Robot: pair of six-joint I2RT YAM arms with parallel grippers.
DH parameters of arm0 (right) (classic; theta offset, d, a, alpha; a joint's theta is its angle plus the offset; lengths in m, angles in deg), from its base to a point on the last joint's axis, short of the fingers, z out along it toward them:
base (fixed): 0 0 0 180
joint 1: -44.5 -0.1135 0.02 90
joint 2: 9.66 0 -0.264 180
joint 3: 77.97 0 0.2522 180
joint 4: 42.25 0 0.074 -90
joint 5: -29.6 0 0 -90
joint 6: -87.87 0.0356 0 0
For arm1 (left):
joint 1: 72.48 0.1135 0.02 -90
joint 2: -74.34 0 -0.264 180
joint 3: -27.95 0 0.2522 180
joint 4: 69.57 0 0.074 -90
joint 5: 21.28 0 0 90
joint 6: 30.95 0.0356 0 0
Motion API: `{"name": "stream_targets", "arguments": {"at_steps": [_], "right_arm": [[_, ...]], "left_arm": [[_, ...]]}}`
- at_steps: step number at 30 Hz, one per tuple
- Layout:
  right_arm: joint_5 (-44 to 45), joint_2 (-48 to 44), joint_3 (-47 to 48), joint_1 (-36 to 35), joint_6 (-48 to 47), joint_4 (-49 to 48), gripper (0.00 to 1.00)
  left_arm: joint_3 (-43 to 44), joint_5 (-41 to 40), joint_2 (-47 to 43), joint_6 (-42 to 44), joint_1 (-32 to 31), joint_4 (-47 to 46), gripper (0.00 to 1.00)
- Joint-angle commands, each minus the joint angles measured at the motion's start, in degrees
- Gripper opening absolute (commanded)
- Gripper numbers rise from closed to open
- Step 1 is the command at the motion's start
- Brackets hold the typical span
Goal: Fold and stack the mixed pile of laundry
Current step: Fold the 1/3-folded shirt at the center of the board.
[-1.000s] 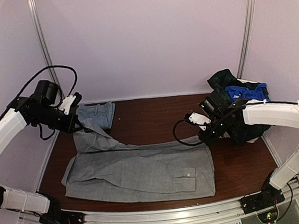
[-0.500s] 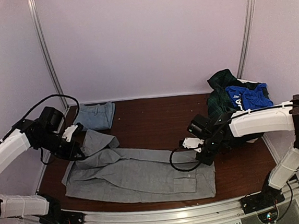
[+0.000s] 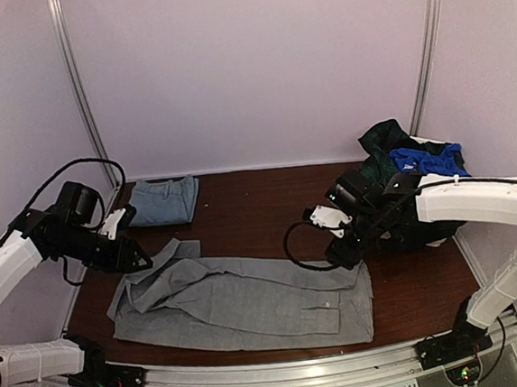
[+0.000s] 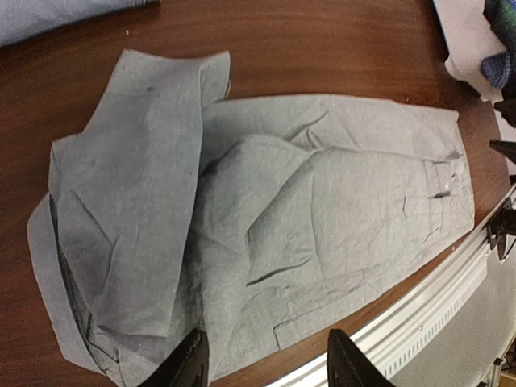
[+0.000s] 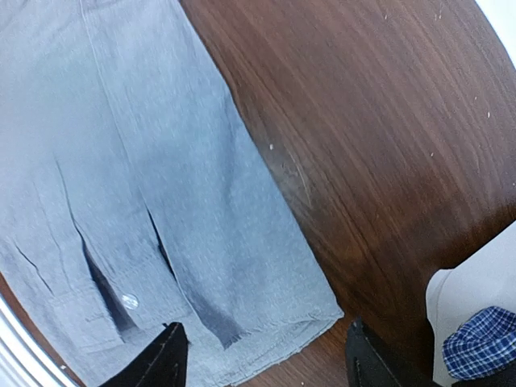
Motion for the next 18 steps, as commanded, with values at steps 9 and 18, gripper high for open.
{"name": "stream_targets", "arguments": {"at_steps": [9,18], "right_arm": [[-11.7,18.1,4.5,0.2,6.9,-10.7,0.47],[-11.6,31.4,15.0,1.3,3.0,-11.5,0.44]], "left_arm": [[8.3,-11.5,14.2,-5.9,0.2,-15.9,0.56],[10.2,-12.4,25.6,-1.0,0.2,-19.9,0.61]]}}
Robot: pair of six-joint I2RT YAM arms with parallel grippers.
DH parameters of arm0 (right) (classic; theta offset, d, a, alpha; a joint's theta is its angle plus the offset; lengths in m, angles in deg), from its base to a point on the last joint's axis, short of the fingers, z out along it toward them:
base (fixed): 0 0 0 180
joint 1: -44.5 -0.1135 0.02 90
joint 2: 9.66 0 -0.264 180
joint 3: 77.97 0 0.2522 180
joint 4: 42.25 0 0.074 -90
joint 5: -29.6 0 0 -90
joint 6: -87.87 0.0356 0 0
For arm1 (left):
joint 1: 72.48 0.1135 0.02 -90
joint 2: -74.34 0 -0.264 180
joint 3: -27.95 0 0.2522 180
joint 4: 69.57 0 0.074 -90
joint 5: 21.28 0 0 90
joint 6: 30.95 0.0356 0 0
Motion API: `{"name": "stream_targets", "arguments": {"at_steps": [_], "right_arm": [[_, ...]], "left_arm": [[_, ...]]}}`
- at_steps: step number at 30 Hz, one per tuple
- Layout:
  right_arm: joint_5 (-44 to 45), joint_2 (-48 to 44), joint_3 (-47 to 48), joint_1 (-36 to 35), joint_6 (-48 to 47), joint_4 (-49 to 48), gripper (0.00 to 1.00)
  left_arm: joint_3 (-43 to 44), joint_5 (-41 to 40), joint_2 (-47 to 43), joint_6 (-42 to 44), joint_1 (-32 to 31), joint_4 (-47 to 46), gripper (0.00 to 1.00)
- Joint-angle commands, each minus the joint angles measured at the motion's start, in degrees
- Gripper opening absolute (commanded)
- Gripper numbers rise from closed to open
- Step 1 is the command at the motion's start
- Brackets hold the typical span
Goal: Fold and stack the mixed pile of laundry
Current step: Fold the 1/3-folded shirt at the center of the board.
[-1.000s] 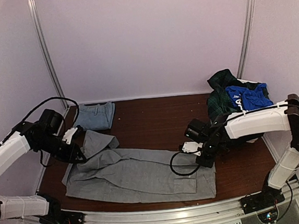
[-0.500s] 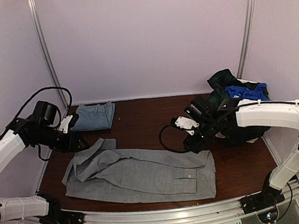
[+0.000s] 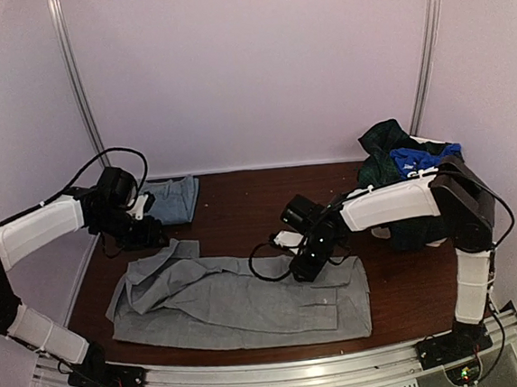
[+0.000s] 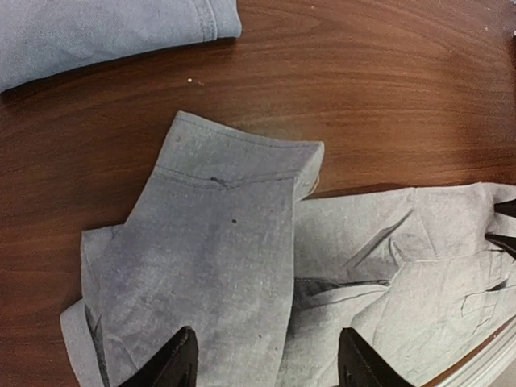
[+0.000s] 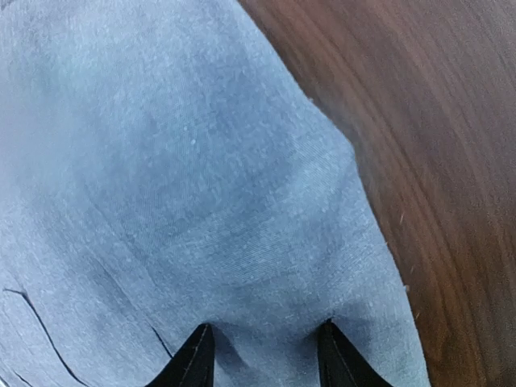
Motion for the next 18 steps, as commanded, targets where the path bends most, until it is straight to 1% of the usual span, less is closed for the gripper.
{"name": "stream_targets", "arguments": {"at_steps": [1,5,11,13,16,18], "right_arm": [[-0.9,7.0,7.5,1.2,-2.2,-1.0,0.44],[-1.4,12.6,16.5,2.9,-3.6,1.0,0.44],[-2.4,16.1,24.5,6.3,-4.3,3.1,0.45],[-2.8,16.0,25.3,7.1,-4.7,4.0,0.45],[-2.1,13.9,24.0,7.4,-5.0,3.9,0.46],[-2.3,11.5,22.4,7.6,-4.9,2.8,0.48]], "left_arm": [[3.6,-1.5,4.1,5.0,0.2,-5.0,0.62],[7.5,-2.6,8.0,9.4,-0.4,-5.9,0.64],[12.1,-6.3,15.7,10.3,-0.4,-3.3,0.64],[13.2,-7.7,18.1,10.5,-0.4,-2.2,0.64],[13.6,-10.8,20.2,9.9,-0.4,-1.7,0.64],[14.2,-11.7,21.6,9.9,-0.4,-1.0,0.61]]}}
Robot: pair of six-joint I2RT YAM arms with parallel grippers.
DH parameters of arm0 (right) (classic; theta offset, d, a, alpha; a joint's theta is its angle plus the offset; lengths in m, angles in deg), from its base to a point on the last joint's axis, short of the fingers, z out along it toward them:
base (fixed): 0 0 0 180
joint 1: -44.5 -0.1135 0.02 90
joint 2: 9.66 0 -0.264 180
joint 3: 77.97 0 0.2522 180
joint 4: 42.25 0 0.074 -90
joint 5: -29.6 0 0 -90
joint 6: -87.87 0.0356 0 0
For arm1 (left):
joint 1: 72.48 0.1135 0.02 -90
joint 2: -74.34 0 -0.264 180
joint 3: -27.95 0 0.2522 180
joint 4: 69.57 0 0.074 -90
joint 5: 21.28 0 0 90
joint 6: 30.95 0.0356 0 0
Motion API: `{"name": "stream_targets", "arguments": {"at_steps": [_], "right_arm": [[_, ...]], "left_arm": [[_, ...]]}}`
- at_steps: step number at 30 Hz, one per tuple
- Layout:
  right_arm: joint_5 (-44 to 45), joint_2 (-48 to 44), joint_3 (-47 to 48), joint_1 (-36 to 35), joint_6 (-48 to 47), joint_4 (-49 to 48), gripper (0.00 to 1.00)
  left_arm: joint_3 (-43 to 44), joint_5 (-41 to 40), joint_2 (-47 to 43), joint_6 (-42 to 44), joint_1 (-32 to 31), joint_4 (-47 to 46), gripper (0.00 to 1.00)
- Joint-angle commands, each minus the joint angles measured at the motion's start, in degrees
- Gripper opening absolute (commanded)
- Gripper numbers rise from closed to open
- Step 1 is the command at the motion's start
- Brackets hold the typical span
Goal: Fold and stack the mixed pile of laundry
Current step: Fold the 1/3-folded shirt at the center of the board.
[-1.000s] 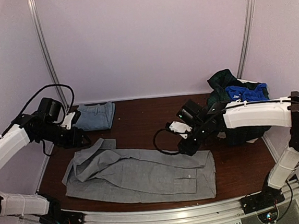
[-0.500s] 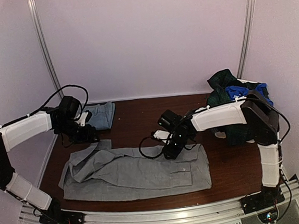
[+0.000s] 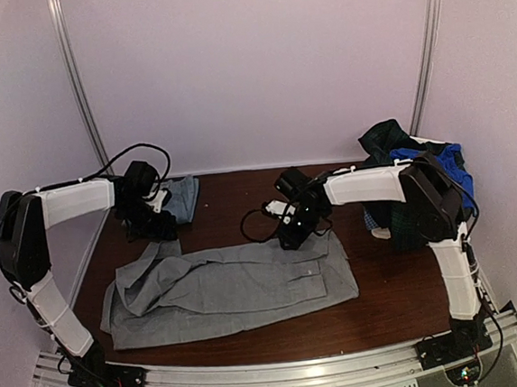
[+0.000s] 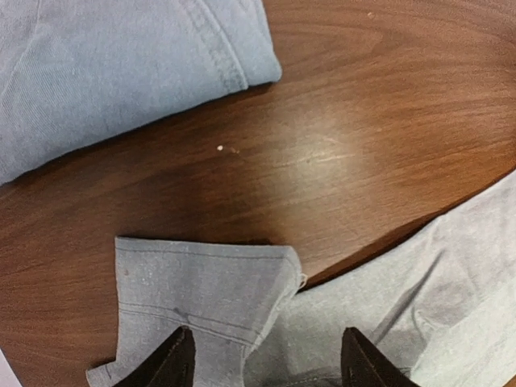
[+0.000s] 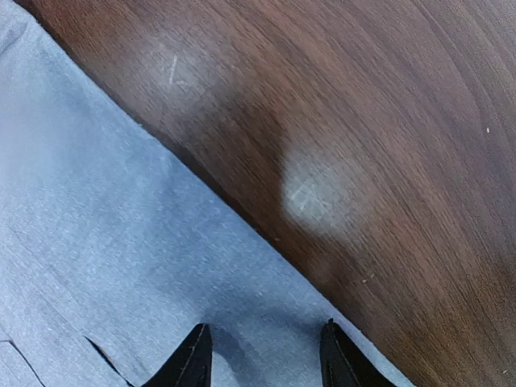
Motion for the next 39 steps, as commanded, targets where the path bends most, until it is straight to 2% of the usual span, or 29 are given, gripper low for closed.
{"name": "stream_targets", "arguments": {"at_steps": [1,5,8,10,12,20,23,26,29,33,36,39], "right_arm": [[-0.6,-5.3,-2.0,0.1,-0.6,0.1,0.49],[-1.9,-10.6,-4.0,0.4,0.3,-2.3,0.51],[-3.5,-13.9,-4.6,1.0,1.1,-4.1,0.52],[-4.6,-16.1,-5.2,1.4,1.7,-5.0,0.52],[-5.8,-18.4,-6.0,2.0,2.6,-6.4,0.53],[-12.1,-26.4,-10.7,3.3,5.2,-12.6,0.56],[-14.7,-27.8,-11.0,3.6,6.1,-14.4,0.57],[-18.1,-29.5,-11.5,3.5,6.2,-16.8,0.59],[-22.5,-32.5,-14.1,3.6,5.1,-22.0,0.63],[-29.1,-36.3,-19.0,2.3,3.5,-30.1,0.73],[-29.0,-37.7,-21.0,-0.7,0.9,-34.0,0.76],[-25.8,-36.8,-20.2,-4.9,-3.0,-33.2,0.76]], "left_arm": [[2.2,-4.0,2.5,1.1,-0.2,1.5,0.58],[2.2,-3.4,3.0,1.8,-0.2,1.5,0.40],[3.2,-3.4,3.5,2.4,-0.2,2.6,0.19],[4.0,-3.5,3.0,2.6,-0.2,3.0,0.00],[4.5,-3.2,0.8,2.5,-0.2,2.4,0.00],[9.1,7.7,-15.3,4.6,-3.7,-2.4,0.00],[8.3,11.5,-20.4,4.8,-6.1,-6.5,0.00],[5.4,18.8,-24.3,4.7,-7.4,-12.1,0.00],[3.4,23.9,-26.3,4.6,-9.0,-15.1,0.00],[3.0,26.5,-26.8,4.4,-11.7,-16.2,0.00],[1.7,29.8,-27.4,2.5,-12.5,-19.2,0.00],[0.3,32.0,-27.9,0.5,-12.8,-21.9,0.00]]}}
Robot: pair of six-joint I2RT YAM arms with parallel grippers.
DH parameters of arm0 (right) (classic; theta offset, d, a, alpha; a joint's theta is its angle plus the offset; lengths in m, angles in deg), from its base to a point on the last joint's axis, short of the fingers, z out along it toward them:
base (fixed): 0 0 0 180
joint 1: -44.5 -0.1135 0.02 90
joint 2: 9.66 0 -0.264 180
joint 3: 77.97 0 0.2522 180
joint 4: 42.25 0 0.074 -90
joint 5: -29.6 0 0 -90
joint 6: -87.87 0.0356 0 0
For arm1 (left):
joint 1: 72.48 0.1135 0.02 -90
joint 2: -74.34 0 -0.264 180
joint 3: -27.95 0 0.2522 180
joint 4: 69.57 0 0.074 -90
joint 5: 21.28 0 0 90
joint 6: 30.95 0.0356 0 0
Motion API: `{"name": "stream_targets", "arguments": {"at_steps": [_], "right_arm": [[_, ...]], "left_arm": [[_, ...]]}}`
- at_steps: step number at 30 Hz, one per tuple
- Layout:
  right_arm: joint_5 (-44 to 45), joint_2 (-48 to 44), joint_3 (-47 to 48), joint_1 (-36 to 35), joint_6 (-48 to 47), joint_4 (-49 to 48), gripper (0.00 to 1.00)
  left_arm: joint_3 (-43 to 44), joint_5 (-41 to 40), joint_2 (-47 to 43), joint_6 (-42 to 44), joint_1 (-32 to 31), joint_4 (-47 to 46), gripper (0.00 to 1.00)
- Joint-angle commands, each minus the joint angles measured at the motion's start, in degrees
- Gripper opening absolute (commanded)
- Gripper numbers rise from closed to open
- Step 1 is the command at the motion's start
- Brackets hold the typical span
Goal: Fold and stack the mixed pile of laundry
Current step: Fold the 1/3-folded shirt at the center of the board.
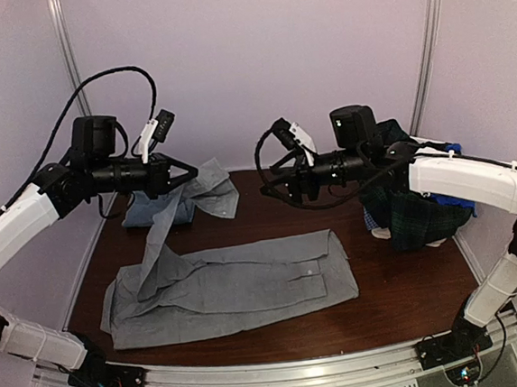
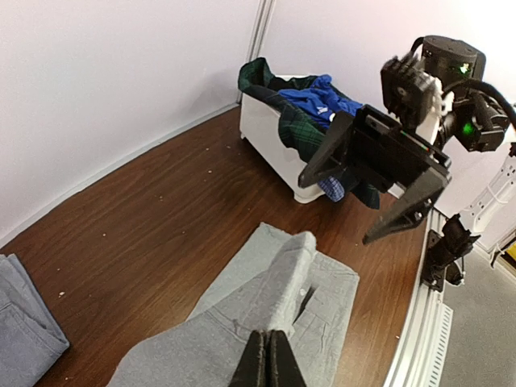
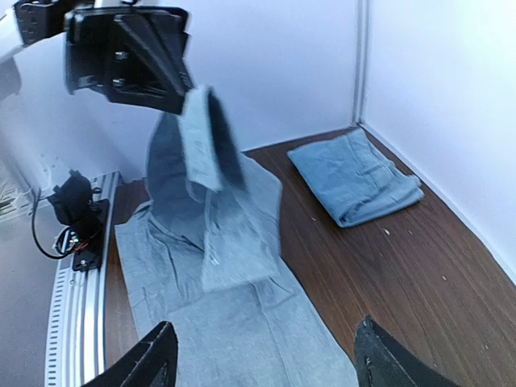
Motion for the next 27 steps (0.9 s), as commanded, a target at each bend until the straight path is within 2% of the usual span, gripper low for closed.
{"name": "stream_targets", "arguments": {"at_steps": [1,9,15,17,22,25,27], "right_arm": [[0.9,0.5,0.3,-5.6,-5.8,-3.9,0.76],[4.4,2.7,3.6,-8.5,-10.2,-3.2,0.76],[5.2,6.0,10.1,-9.8,-12.8,1.3,0.67],[5.8,6.6,11.1,-10.6,-13.6,2.2,0.57],[7.0,4.9,10.8,-11.9,-14.8,4.1,0.03],[8.8,2.8,10.1,-13.1,-15.1,6.3,0.00],[10.3,1.9,10.8,-14.5,-15.0,9.5,0.00]], "left_arm": [[-1.9,6.7,-1.2,-2.9,-0.4,-8.3,0.00],[-4.6,12.5,-2.4,-4.3,-1.4,-11.8,0.00],[-5.4,15.0,-3.1,-4.1,-2.6,-12.7,0.00],[-5.6,15.8,-3.4,-4.0,-2.8,-12.7,0.00],[-6.4,16.3,-4.8,-3.6,-2.8,-12.5,0.00],[-7.0,15.7,-5.8,-2.9,-2.9,-11.3,0.00],[-7.2,14.4,-6.8,-3.1,-2.8,-10.3,0.22]]}}
